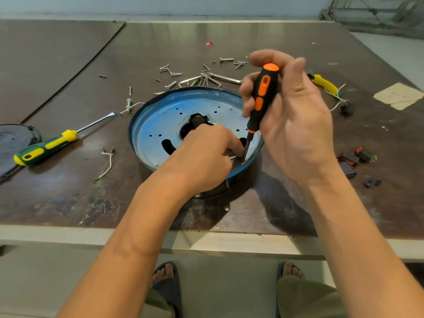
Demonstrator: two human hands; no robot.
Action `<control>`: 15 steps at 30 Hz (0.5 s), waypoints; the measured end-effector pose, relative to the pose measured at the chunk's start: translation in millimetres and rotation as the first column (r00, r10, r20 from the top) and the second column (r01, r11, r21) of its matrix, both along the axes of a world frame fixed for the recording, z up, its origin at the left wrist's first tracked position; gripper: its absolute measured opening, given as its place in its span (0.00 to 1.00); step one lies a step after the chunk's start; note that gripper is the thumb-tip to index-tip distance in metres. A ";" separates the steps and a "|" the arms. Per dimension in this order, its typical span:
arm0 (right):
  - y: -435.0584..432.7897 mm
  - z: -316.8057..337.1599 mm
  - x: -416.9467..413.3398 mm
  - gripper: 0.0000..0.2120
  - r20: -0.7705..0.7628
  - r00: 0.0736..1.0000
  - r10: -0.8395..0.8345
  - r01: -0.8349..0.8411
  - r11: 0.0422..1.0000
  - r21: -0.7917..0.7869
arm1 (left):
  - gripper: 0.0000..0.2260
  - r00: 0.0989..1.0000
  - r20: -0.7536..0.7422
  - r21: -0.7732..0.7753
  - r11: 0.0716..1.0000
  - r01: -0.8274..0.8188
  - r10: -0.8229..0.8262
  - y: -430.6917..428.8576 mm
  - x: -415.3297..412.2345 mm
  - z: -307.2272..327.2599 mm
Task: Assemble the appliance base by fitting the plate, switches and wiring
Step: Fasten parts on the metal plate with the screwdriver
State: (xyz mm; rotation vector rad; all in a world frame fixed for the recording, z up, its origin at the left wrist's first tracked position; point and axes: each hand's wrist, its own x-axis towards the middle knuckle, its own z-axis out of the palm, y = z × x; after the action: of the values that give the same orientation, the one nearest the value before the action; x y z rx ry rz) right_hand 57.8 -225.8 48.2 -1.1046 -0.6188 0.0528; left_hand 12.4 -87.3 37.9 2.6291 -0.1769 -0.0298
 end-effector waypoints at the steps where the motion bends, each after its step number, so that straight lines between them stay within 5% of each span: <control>1: 0.7 0.3 -0.5 0.15 -0.005 1.000 0.003 -0.003 1.000 0.006 | 0.22 1.000 -0.002 -0.001 1.000 0.001 -0.001 0.3 0.0 0.0; 7: 1.4 1.8 -0.8 0.06 0.051 0.996 -0.068 0.069 0.997 -0.020 | 0.22 1.000 0.009 0.032 0.999 0.021 -0.022 1.7 -0.1 -0.2; 12: 3.5 0.8 -3.6 0.10 0.087 0.980 -0.180 0.181 0.983 -0.012 | 0.21 1.000 0.021 0.049 0.999 0.019 -0.020 2.2 0.0 -0.9; 15: 4.7 0.6 -4.7 0.03 0.060 0.988 -0.144 0.146 0.989 -0.021 | 0.20 1.000 0.029 0.052 0.999 0.012 -0.013 1.9 -0.4 -1.2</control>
State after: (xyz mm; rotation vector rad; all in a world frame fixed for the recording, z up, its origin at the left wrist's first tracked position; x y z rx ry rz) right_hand 53.1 -221.1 48.8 -1.1767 -0.5890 -0.0975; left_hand 12.0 -85.4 36.7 2.6812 -0.2049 -0.0004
